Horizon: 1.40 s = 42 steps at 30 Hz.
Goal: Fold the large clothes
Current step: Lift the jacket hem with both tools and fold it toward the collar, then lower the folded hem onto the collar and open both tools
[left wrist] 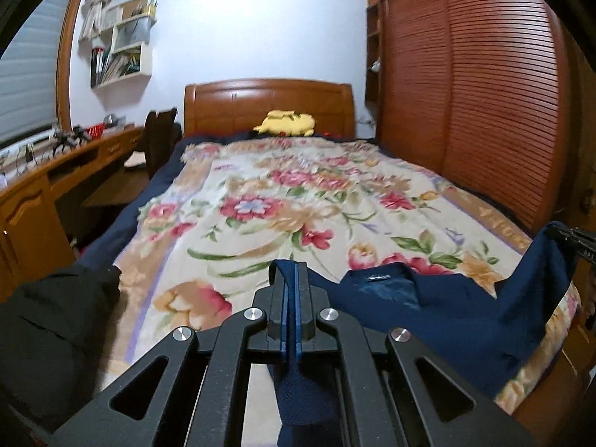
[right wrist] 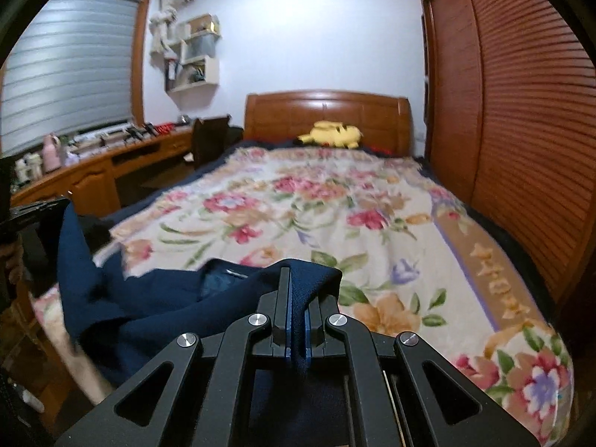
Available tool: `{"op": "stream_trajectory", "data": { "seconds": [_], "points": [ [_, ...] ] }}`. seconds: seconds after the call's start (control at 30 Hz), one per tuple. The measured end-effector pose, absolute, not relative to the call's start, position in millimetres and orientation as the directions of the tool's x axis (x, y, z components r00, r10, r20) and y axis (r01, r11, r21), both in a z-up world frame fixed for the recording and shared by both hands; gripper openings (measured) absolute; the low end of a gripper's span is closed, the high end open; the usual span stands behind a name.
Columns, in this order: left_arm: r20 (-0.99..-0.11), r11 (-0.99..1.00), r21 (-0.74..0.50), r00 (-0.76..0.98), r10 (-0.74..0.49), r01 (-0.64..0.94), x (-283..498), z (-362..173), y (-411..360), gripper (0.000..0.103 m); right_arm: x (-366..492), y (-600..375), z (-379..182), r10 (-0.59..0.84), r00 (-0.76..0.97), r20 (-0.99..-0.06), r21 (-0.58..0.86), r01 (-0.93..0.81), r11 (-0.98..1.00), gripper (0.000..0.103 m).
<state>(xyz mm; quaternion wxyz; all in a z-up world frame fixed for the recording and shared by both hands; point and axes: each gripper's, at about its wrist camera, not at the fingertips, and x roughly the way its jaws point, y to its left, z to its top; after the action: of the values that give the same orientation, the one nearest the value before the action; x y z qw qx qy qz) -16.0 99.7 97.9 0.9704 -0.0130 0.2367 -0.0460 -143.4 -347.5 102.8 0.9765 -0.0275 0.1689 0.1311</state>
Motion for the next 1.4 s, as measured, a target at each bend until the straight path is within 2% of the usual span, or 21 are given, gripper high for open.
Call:
{"op": "stream_trajectory", "data": {
  "seconds": [0.1,0.47,0.7,0.8,0.87,0.9,0.97,1.07,1.23,1.4],
  "points": [
    [-0.467,0.996,-0.049,0.880,-0.084,0.069,6,92,98,0.003,-110,-335,109,0.225,0.904,-0.365,-0.028,-0.252,0.967,0.004],
    [-0.469,0.999,-0.038,0.882,-0.052,0.039,92,80,88,0.003,-13,-316,121,0.148,0.921,-0.360,-0.001,-0.160,0.987,0.004],
    [-0.536,0.999,-0.023,0.843,-0.049,0.044,121,42,80,0.003,47,-290,75,0.076,0.874,-0.480,-0.039,-0.107,0.993,0.004],
    [-0.559,0.998,-0.019,0.827,-0.063,0.064,114,29,75,0.019,67,-279,68,0.075,0.846,-0.528,-0.057,-0.124,0.991,0.004],
    [-0.562,0.995,-0.024,0.822,-0.090,0.093,107,27,71,0.046,66,-276,69,0.067,0.838,-0.541,-0.066,-0.121,0.990,0.016],
    [-0.560,0.994,-0.032,0.821,-0.107,0.108,101,26,68,0.052,64,-275,71,0.069,0.836,-0.545,-0.070,-0.127,0.989,0.020],
    [-0.557,0.992,-0.041,0.821,-0.125,0.123,90,26,66,0.078,58,-273,74,0.086,0.831,-0.550,-0.073,-0.150,0.986,0.046],
    [-0.552,0.986,-0.059,0.818,-0.160,0.154,68,23,58,0.081,43,-272,77,0.093,0.825,-0.557,-0.102,-0.179,0.979,0.065],
    [-0.549,0.981,-0.079,0.813,-0.193,0.180,33,17,46,0.081,26,-278,71,0.082,0.835,-0.544,-0.150,-0.193,0.970,0.076],
    [-0.546,0.975,-0.088,0.809,-0.217,0.203,4,5,38,0.081,-2,-281,64,0.145,0.830,-0.539,-0.126,-0.250,0.960,0.077]
  ]
}}
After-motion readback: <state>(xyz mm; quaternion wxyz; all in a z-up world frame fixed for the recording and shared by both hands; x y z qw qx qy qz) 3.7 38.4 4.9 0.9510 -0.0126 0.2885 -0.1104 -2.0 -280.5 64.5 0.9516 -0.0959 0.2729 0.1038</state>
